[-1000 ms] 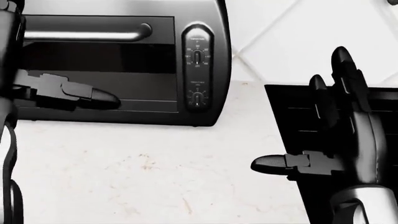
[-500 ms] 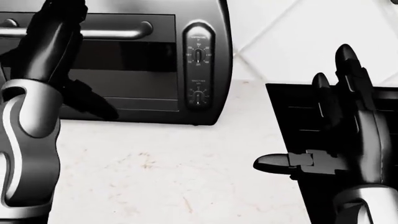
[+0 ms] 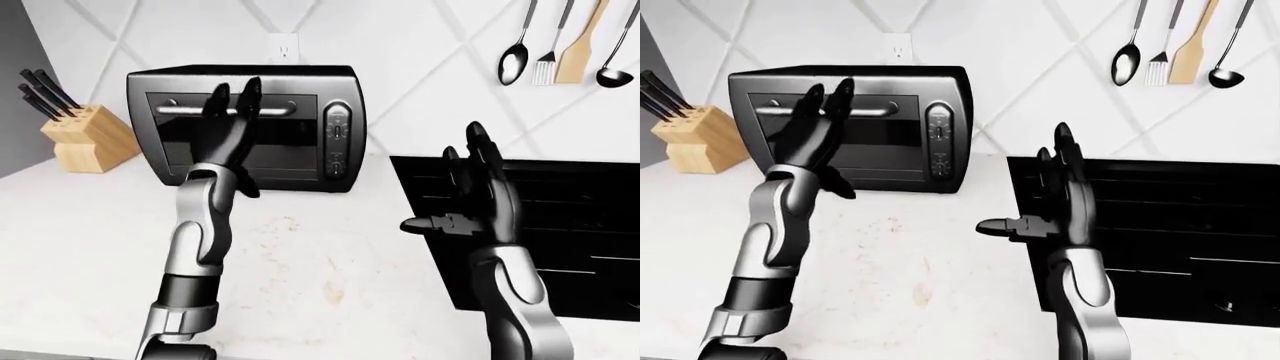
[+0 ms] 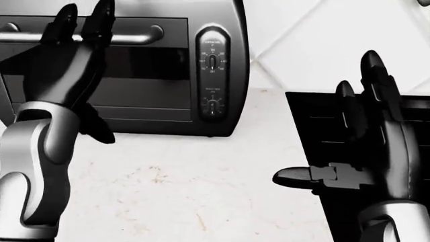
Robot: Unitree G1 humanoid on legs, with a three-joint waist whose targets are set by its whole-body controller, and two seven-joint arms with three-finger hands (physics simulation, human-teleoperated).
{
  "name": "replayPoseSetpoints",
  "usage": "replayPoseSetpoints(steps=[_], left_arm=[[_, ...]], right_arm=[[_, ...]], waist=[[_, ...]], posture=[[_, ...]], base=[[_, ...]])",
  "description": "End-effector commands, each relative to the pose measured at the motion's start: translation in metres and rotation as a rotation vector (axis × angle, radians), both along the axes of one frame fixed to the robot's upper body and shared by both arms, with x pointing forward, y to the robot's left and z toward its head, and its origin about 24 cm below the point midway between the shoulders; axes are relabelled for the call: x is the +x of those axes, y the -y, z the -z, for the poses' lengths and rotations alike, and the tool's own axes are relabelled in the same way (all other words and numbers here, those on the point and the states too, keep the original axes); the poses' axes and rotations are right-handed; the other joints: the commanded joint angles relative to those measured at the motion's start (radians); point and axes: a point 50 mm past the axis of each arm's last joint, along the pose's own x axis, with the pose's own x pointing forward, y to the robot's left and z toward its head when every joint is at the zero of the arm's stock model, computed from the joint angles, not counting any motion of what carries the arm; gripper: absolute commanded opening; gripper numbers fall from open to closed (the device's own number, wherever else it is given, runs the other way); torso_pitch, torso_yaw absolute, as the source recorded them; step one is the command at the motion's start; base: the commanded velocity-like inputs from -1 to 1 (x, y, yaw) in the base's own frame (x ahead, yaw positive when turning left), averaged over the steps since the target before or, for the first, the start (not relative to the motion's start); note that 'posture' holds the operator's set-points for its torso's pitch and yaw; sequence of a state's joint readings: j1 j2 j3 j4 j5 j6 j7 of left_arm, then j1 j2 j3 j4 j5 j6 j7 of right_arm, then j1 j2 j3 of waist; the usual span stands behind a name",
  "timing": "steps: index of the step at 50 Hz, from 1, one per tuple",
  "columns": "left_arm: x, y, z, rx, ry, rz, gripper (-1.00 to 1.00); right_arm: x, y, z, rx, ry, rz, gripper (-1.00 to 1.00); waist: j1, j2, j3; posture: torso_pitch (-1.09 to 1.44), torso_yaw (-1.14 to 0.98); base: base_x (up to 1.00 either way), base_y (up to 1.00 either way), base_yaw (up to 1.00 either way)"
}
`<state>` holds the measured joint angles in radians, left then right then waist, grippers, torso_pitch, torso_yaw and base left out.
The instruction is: Open the toaster oven door.
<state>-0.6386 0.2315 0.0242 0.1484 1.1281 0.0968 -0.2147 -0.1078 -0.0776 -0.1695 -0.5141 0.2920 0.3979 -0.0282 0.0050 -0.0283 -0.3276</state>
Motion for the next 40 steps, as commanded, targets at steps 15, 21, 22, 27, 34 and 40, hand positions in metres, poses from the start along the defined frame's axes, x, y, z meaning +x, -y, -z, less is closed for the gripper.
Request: replayPoseSetpoints(steps=[15, 21, 22, 27, 34, 40], left_arm=[[0.008, 0.006, -0.007, 0.078, -0.001, 0.006, 1.0], [0.013, 0.005, 0.002, 0.106, -0.026, 0.001, 1.0], [0.014, 0.005, 0.002, 0.105, -0.028, -0.001, 1.0], [0.019, 0.006, 0.002, 0.116, -0.041, -0.001, 1.0], [0.03, 0.006, 0.008, 0.127, -0.055, -0.005, 1.0], [0.037, 0.009, 0.008, 0.138, -0.065, -0.005, 1.0]], right_arm=[[0.002, 0.001, -0.01, -0.003, 0.079, 0.001, 1.0], [0.003, 0.002, -0.01, -0.001, 0.08, 0.005, 1.0], [0.002, 0.002, -0.01, -0.001, 0.08, 0.005, 1.0], [0.002, 0.001, -0.01, 0.001, 0.079, 0.004, 1.0], [0.002, 0.001, -0.01, 0.003, 0.078, 0.004, 1.0], [0.003, 0.001, -0.01, 0.005, 0.078, 0.005, 1.0]], waist=[[-0.001, 0.0, -0.007], [-0.002, 0.0, -0.008], [-0.002, 0.0, -0.008], [-0.001, 0.002, -0.007], [0.001, 0.002, -0.007], [0.002, 0.003, -0.007]], posture=[[-0.45, 0.0], [-0.45, 0.0], [-0.45, 0.0], [-0.45, 0.0], [-0.45, 0.0], [-0.45, 0.0]], base=[[0.0, 0.0, 0.0], [0.0, 0.0, 0.0], [0.0, 0.0, 0.0], [0.0, 0.0, 0.0], [0.0, 0.0, 0.0], [0.0, 0.0, 0.0]])
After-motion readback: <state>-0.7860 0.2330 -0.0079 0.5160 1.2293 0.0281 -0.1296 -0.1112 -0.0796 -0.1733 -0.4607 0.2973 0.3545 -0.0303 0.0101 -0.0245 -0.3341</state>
